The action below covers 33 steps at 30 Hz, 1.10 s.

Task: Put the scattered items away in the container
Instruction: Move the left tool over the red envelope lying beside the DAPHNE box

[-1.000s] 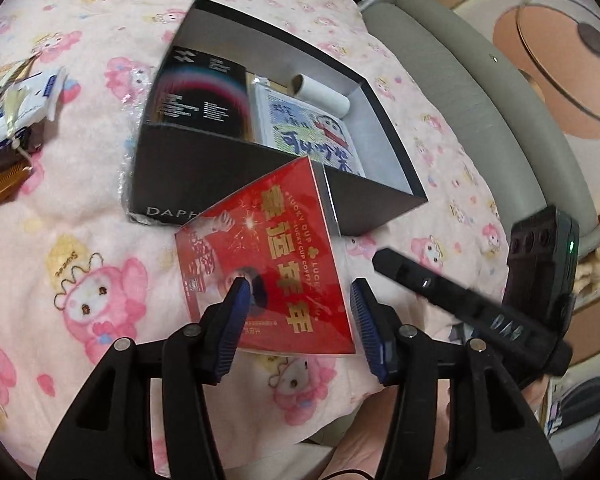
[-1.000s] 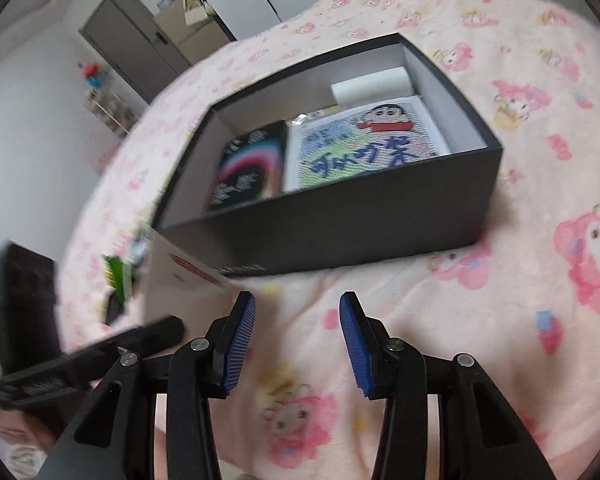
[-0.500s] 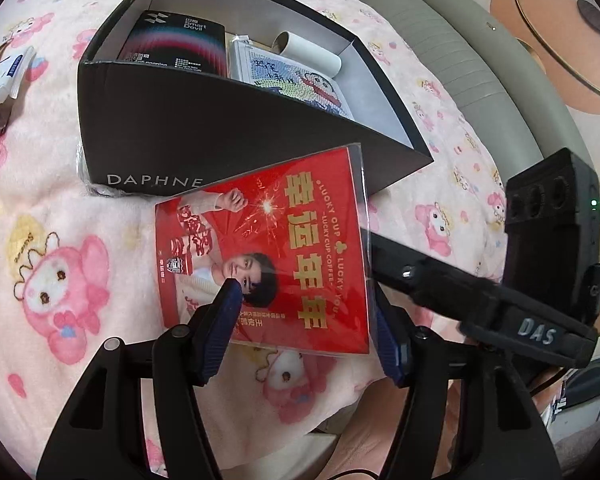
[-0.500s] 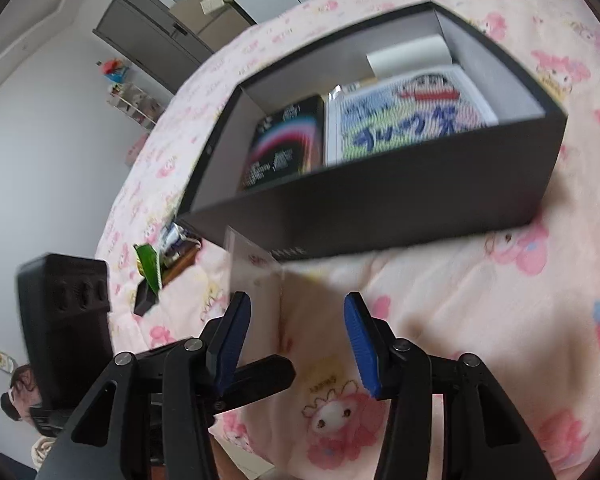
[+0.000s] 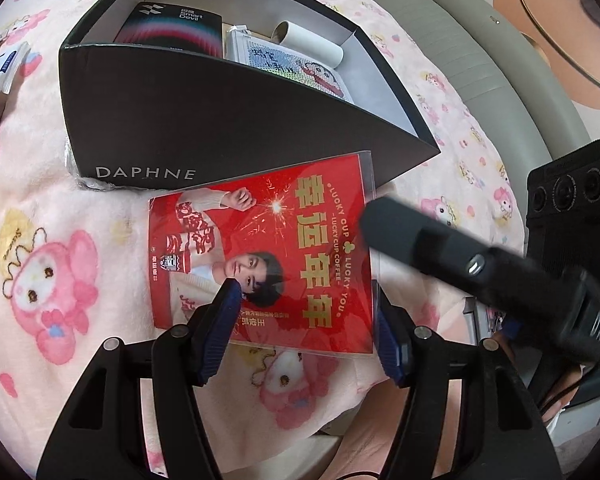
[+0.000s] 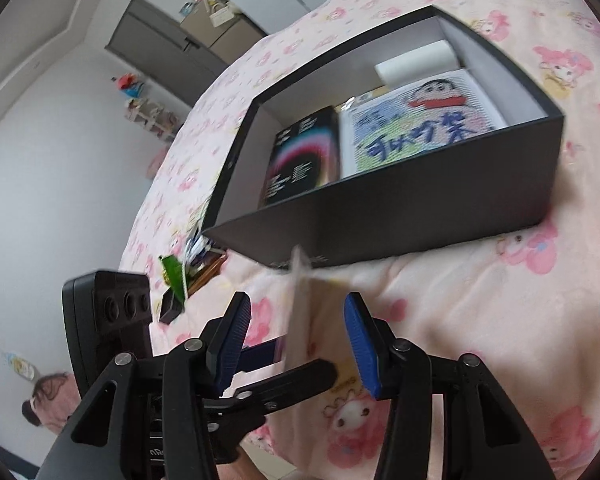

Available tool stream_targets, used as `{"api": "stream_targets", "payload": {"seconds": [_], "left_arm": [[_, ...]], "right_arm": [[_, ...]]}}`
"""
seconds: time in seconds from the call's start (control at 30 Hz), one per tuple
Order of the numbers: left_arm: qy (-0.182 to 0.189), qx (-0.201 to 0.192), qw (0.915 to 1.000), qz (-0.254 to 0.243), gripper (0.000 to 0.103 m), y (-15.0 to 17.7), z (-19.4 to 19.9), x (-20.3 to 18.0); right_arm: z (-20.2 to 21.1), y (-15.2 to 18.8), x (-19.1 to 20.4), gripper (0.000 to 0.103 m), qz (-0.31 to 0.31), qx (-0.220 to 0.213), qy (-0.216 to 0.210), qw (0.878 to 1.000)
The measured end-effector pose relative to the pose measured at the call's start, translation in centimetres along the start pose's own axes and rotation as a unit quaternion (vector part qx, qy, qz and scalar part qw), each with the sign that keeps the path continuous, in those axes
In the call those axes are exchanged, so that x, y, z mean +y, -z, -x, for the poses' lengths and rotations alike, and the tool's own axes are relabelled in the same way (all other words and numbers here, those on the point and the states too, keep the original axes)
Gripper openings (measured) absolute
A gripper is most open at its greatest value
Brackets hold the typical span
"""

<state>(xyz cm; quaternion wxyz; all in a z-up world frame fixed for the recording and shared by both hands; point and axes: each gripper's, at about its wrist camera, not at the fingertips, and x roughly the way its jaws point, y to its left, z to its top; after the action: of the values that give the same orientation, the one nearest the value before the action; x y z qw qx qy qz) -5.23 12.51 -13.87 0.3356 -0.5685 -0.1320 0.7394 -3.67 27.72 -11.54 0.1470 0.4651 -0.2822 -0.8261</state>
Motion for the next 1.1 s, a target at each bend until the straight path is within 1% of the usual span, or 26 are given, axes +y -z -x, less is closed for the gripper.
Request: {"api": "stream_targets", "payload": {"seconds": [0.07,0.17,0.37,0.53,0.6,0.7,0.73,0.8,0.87,0.97,1.0,1.1], "left_arm": [[-0.007,0.003,1.0000,-0.004,0.064,0.0,-0.1,-0.1],[-0.014,0.006,0.9998,-0.010,0.064,0.2,0.1,-0.3],[-0.030,0.010,0.9993,-0.020,0.062,0.2,0.6,-0.8],[-0.020,0.009,0.9991,-0.035,0.062,0.4,1.3,-1.5],[-0.005,0.004,0.9995,-0.032,0.062,0.4,1.8,-1.3],[0.016,-0.002,0.9998,-0.011,0.062,0.5,3.0,-0.2],[0.013,-0.006,0.9999,0.002,0.062,0.5,3.3,0.6],[-0.002,-0.012,0.9996,0.026,0.061,0.3,3.6,2.1],[-0.039,-0.016,0.9978,0.050,0.061,0.1,3.5,4.1],[-0.074,-0.020,0.9949,0.066,0.060,-0.3,2.9,5.8],[-0.081,-0.022,0.9942,0.068,0.058,-0.5,2.7,6.2],[-0.092,-0.033,0.9931,0.065,0.058,-1.3,2.0,6.5]], "right_arm": [[-0.8,0.3,0.2,0.044,0.010,0.012,0.022,1.000],[-0.9,0.5,-0.4,0.044,0.015,0.013,0.045,0.999],[-0.8,0.5,-0.8,0.044,0.020,0.009,0.045,0.999],[-0.9,0.6,-2.0,0.044,0.008,0.008,0.067,0.998],[-0.8,0.7,-2.6,0.043,0.003,0.009,0.070,0.998],[-0.6,0.8,-3.3,0.042,0.000,0.007,0.082,0.997],[-0.6,0.8,-3.6,0.042,-0.001,0.008,0.087,0.996],[-0.5,0.8,-4.2,0.042,-0.004,0.011,0.098,0.995],[-0.6,0.9,-4.7,0.043,-0.009,0.017,0.108,0.994],[-0.8,1.2,-5.5,0.043,-0.019,0.027,0.117,0.993],[-0.9,1.3,-5.7,0.043,-0.020,0.030,0.120,0.992],[-1.2,1.7,-6.0,0.043,-0.018,0.040,0.126,0.991]]}}
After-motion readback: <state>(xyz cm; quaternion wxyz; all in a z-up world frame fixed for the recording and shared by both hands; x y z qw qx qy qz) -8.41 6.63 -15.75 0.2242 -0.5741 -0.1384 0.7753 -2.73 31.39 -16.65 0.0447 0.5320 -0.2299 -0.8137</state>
